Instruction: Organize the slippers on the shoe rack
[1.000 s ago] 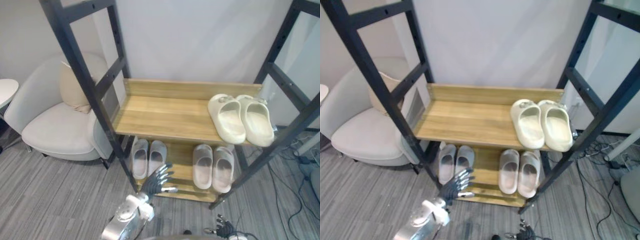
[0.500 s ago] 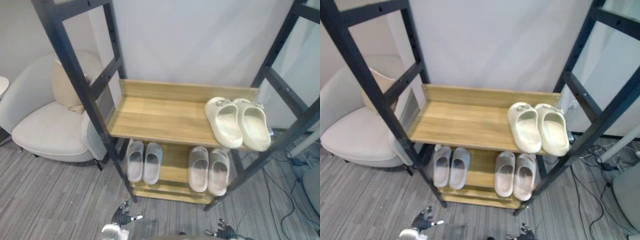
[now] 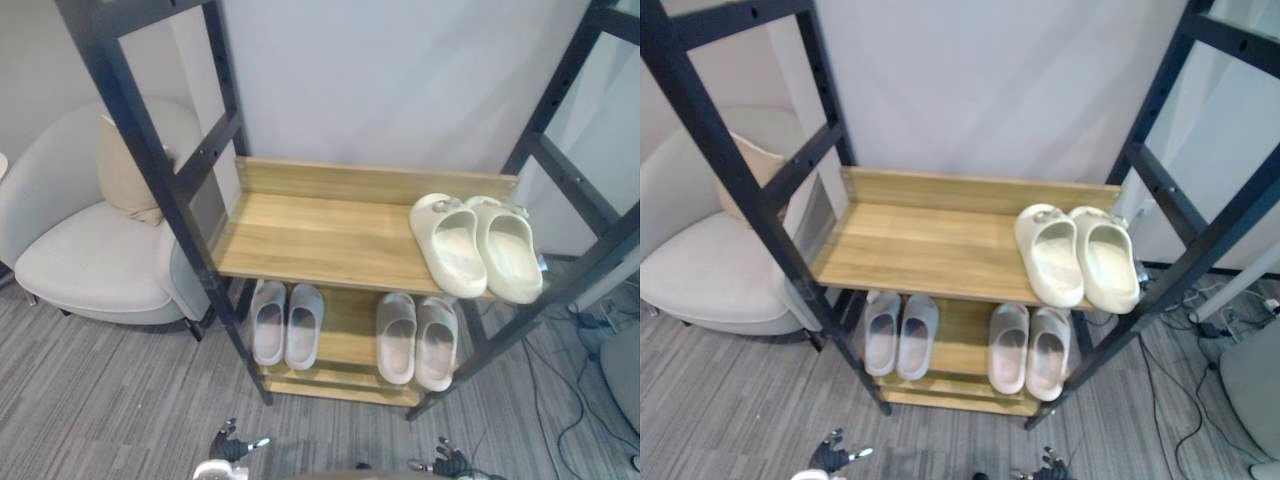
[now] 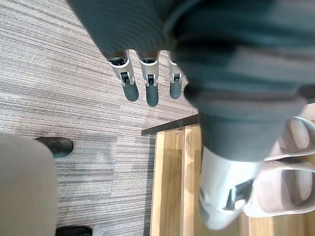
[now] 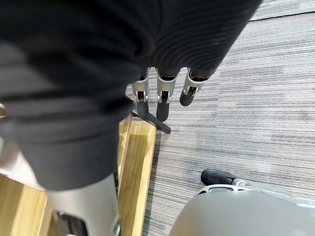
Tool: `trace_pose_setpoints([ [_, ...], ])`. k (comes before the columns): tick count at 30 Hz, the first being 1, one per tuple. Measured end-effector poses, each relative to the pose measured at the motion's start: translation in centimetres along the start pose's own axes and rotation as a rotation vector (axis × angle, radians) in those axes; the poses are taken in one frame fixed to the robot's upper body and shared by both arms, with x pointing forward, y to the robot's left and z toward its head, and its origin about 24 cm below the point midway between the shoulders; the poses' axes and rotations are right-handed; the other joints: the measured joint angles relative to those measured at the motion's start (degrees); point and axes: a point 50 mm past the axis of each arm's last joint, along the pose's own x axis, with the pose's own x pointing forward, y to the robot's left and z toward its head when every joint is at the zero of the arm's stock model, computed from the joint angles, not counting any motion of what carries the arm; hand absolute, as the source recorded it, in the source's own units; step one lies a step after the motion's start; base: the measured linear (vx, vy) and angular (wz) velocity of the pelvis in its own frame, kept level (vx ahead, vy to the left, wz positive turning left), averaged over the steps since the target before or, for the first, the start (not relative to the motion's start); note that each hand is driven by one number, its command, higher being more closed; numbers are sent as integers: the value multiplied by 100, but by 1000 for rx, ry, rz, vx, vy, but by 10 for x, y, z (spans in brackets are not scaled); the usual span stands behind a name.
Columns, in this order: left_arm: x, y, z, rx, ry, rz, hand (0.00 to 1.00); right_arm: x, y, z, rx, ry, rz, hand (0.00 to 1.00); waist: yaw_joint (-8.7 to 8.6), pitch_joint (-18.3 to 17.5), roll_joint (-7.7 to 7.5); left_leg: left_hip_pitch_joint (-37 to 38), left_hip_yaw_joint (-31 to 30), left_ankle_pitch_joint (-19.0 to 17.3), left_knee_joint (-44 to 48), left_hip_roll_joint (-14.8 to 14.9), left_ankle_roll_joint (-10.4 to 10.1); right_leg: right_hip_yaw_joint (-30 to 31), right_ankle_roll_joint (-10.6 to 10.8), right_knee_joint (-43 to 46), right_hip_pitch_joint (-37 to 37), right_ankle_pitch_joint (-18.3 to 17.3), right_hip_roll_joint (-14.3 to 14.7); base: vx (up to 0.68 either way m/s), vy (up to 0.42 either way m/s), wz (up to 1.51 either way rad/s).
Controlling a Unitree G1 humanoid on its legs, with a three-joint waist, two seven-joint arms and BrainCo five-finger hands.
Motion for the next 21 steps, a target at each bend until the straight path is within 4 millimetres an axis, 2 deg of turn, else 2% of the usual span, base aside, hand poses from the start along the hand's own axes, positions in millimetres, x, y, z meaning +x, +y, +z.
trace_pose_setpoints([
  [2,1,-2,3,-3,-9,-6,0,1,1,0,5,8,-1,0,3,97,-85,-9,-93,-39,135,-133,79,-9,112,837,-270,-411,-217,3,45,32],
  [3,2,-1,5,1,-15,-4,0,0,4,0,21,9,-5,0,-2,139,-153,19,-233,-60,186,-273,121,131,207,1711,-547,-644,-430,24,21,77],
  [4,2,-3,6,-1,-14,-5,0,0,4,1,24,4,-9,0,-15,159,-188,18,-454,-72,290,-378,138,530,280,2415,-754,-704,-534,22,12,85],
  [5,2,-3,6,-1,-15,-5,0,0,5,1,24,6,-11,0,-14,165,-194,13,-569,-76,326,-432,146,738,277,2616,-801,-709,-537,37,0,114],
  [6,2,-2,7,-3,-18,4,0,0,6,0,24,7,-11,0,-11,176,-210,-2,-853,-80,368,-500,169,1238,250,2899,-822,-738,-486,32,-42,124],
  [7,3,-1,10,-11,-25,17,0,0,8,-1,24,9,-8,0,-4,159,-239,-92,-1113,-121,458,-560,233,1736,233,2955,-784,-813,-383,35,-62,128],
  [9,3,1,13,-31,-31,30,0,-1,10,0,31,1,-4,0,26,146,-281,-284,-1471,-118,557,-647,223,2413,189,2770,-667,-987,-230,22,-93,101],
  [10,4,2,13,-34,-33,32,0,-2,10,0,34,-2,-3,0,25,145,-293,-346,-1570,-116,586,-678,218,2552,186,2685,-618,-1054,-218,46,-162,125],
  [11,5,2,18,-37,-44,33,0,-2,12,1,44,-9,-2,0,46,146,-391,-615,-1869,-72,769,-824,106,2905,185,2286,-356,-1259,-216,20,-181,120],
  [14,7,0,23,-40,-56,30,0,-1,11,5,47,-17,-3,0,94,187,-384,-914,-2305,-16,910,-831,-29,2488,210,1583,-92,-1405,-307,10,-195,91],
  [16,7,0,23,-42,-55,29,0,0,12,8,47,-23,-1,0,100,190,-380,-996,-2407,48,867,-747,-126,2290,210,1296,43,-1404,-264,6,-189,67],
  [17,7,-1,24,-40,-56,26,0,1,14,11,51,-33,5,0,105,187,-384,-997,-2573,151,761,-687,-216,2157,206,1150,145,-1402,-216,-1,-113,67],
  [19,8,-6,27,-35,-59,11,0,2,16,15,54,-44,9,0,107,194,-369,-999,-2652,344,592,-616,-262,1963,173,1063,228,-1383,-172,-19,-83,71],
  [21,9,-16,35,-44,-76,-12,0,2,22,28,56,-94,25,0,122,286,-263,-1126,-2646,526,606,-536,-312,1678,75,1004,290,-1325,-54,-91,-43,74],
])
